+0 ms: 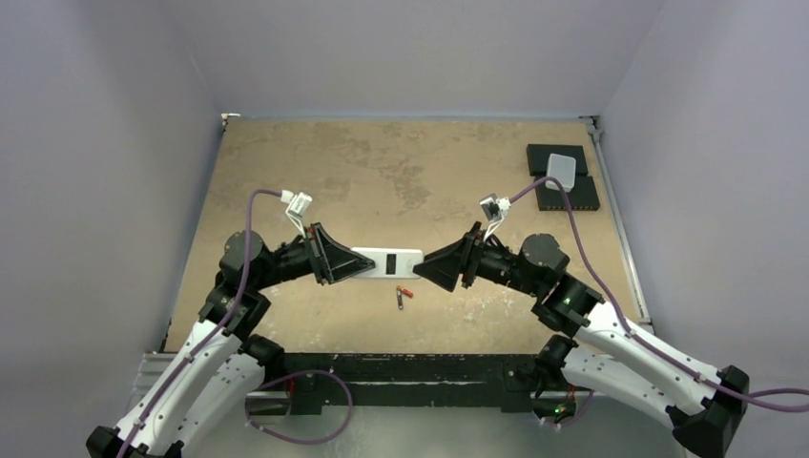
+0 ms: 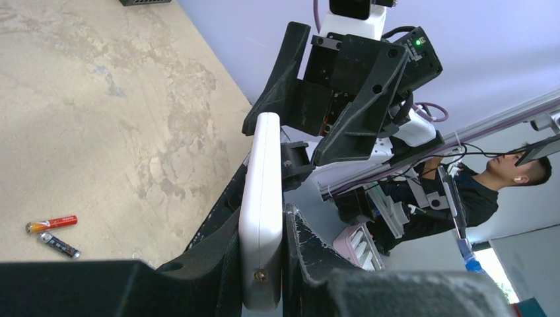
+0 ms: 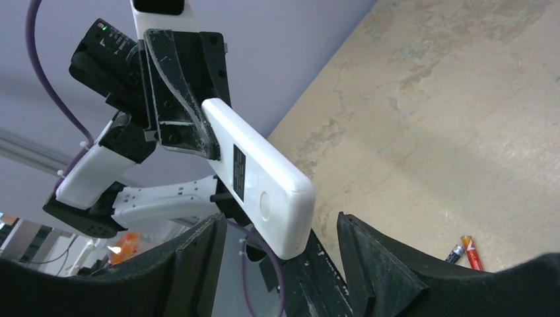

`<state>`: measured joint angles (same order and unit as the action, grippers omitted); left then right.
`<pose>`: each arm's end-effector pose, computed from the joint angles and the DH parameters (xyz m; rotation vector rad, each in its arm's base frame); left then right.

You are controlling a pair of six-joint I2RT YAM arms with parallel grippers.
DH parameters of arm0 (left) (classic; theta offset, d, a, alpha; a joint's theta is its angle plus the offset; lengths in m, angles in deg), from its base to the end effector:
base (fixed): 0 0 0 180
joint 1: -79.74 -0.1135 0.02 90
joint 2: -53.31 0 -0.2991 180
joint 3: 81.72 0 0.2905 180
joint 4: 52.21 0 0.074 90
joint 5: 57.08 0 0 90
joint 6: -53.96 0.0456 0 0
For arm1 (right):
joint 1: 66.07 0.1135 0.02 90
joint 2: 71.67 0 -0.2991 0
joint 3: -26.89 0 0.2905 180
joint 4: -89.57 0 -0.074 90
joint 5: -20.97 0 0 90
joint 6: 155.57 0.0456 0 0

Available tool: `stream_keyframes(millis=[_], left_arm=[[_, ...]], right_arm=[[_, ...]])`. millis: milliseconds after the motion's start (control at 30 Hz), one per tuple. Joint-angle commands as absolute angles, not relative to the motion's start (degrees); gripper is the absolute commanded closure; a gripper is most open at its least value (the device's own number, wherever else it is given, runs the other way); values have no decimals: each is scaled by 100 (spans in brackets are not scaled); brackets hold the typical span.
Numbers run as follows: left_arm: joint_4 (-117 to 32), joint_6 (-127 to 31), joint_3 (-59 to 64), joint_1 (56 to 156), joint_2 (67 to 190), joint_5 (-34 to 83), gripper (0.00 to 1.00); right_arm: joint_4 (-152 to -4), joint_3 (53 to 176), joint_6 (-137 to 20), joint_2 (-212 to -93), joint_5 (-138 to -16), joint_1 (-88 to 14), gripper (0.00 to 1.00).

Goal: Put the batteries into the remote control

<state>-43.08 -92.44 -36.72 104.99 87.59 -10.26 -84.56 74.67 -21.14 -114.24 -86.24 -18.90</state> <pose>0.1364 -0.0988 0.3390 0.2086 1.8127 -1.6422 0.1305 0.1607 0.3409 -0.3074 1.7651 1.4427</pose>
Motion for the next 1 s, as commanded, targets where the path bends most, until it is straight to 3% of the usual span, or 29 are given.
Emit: stream_keyframes(millis=[0, 967], left_arm=[[-4293, -9125, -3472, 10505, 8762, -886, 100], [-4038, -8860, -3416, 10505, 8870, -841, 100]], right_arm=[[-8809, 7554, -1979, -11507, -8529, -1914, 31], [-8923, 7603, -1907, -11920, -7874, -1461, 44]])
